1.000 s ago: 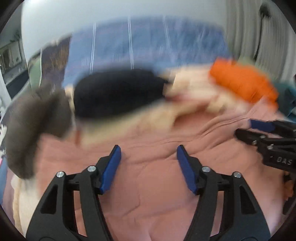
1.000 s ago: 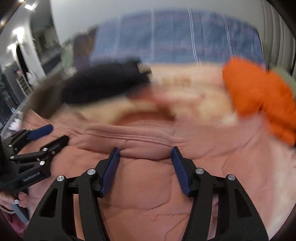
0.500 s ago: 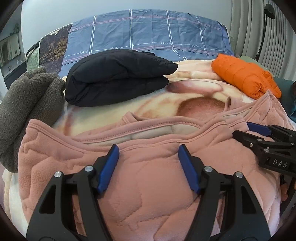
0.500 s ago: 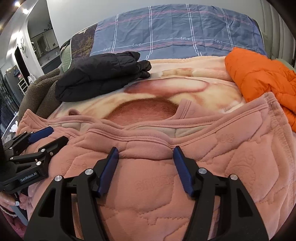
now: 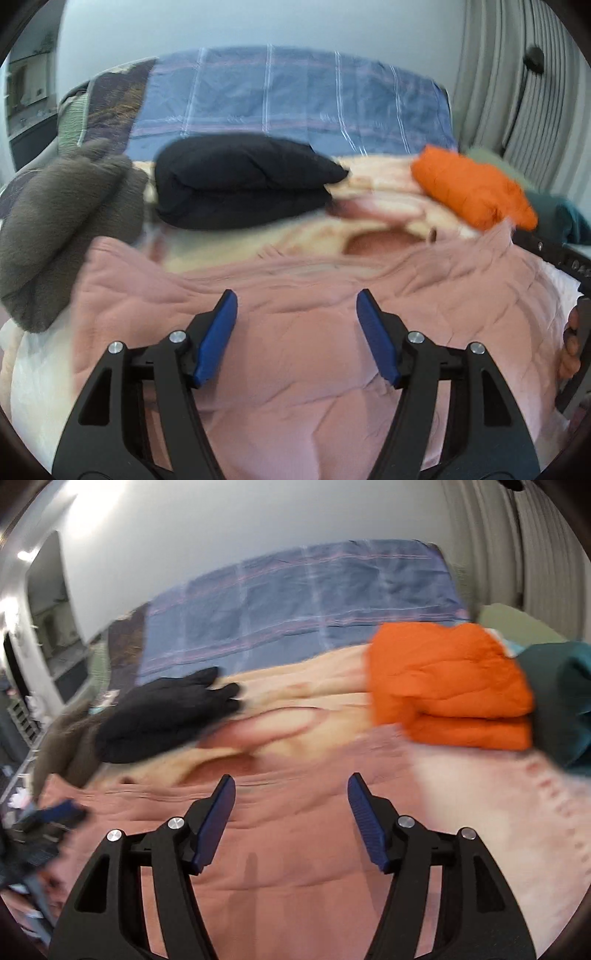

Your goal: Fold large clothes

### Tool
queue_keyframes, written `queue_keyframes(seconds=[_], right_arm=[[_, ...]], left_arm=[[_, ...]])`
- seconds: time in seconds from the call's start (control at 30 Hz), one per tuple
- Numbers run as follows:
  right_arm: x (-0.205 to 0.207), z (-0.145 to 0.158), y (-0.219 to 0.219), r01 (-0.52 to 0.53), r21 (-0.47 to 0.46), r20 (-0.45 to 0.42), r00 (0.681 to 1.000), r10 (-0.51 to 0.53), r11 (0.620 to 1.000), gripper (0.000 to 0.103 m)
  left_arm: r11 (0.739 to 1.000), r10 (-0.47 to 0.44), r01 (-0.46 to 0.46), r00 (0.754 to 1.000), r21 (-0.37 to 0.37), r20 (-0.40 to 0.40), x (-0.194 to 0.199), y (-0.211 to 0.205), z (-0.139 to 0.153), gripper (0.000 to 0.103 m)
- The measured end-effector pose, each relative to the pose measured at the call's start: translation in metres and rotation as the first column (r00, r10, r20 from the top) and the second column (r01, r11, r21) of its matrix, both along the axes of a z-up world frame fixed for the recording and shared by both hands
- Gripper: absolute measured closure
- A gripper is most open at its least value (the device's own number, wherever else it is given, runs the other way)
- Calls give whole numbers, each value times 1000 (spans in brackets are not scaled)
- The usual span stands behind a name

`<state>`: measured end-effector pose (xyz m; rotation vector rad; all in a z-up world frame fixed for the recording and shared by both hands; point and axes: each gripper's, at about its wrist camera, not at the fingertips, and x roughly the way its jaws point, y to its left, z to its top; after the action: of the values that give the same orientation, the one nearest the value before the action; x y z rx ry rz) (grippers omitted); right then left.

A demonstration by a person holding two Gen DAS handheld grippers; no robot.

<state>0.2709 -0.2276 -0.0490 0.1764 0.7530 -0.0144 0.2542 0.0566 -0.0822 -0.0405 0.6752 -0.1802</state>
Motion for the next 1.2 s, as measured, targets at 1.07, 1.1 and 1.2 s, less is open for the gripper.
queue_keyframes(seconds=[1.07, 1.1, 1.2], right_arm=[[-127, -46, 45, -129, -99, -104, 988, 118, 987, 17], [-126, -44, 45, -123, -94, -108, 988, 113, 988, 16], [-132, -36, 47, -97, -102, -98, 991, 87, 990, 18]], left_arm=[[975, 26, -30, 999, 219, 18, -84, 5, -36, 24], [976, 33, -36, 999, 213, 19, -85, 5, -35, 24], [979, 32, -37, 999, 200, 27, -88, 6, -36, 24]])
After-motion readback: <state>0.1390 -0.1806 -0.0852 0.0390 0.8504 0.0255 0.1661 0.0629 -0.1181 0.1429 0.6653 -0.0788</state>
